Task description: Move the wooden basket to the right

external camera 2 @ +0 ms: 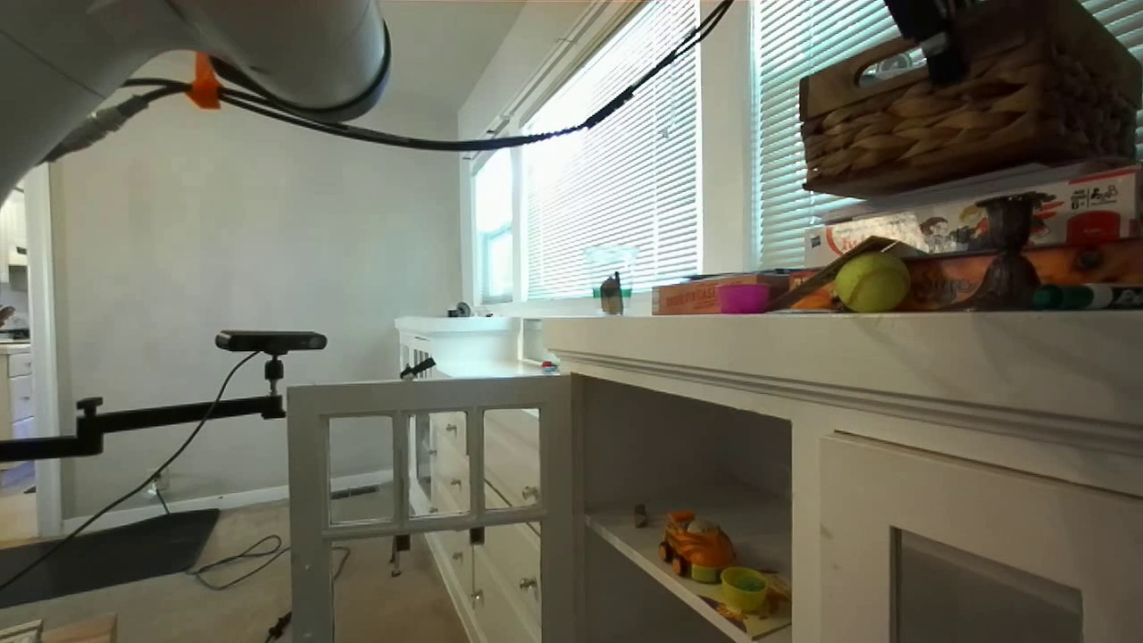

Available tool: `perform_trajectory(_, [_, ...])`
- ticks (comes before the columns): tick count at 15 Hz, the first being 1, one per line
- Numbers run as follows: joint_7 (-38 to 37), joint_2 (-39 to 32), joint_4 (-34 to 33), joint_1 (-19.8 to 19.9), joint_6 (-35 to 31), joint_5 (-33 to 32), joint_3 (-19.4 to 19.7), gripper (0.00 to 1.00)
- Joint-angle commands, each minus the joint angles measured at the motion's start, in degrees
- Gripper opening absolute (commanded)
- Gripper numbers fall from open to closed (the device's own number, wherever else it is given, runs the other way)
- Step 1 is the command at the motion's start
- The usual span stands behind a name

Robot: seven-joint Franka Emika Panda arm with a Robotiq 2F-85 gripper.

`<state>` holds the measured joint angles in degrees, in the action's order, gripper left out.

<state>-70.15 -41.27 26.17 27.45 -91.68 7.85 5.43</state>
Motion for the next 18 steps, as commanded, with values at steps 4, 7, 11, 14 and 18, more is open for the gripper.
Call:
perform_trajectory(4, [-1.9,-0.7,-1.5,0.9,-2.0,2.4,-0.6,0.04])
perform_trajectory(7, [-1.9,-0.7,-1.5,1.1,-2.1,2.6,-0.6,0.04])
perform_trajectory(11, [-1.7,-0.9,-1.5,1.4,-2.2,2.4,-0.4,0.04])
perform_trajectory(14, [-1.5,-0.9,-1.5,1.6,-2.3,2.3,-0.3,0.04])
perform_trajectory(18, [-1.7,-0.8,-1.4,1.7,-2.1,2.3,-0.3,0.45])
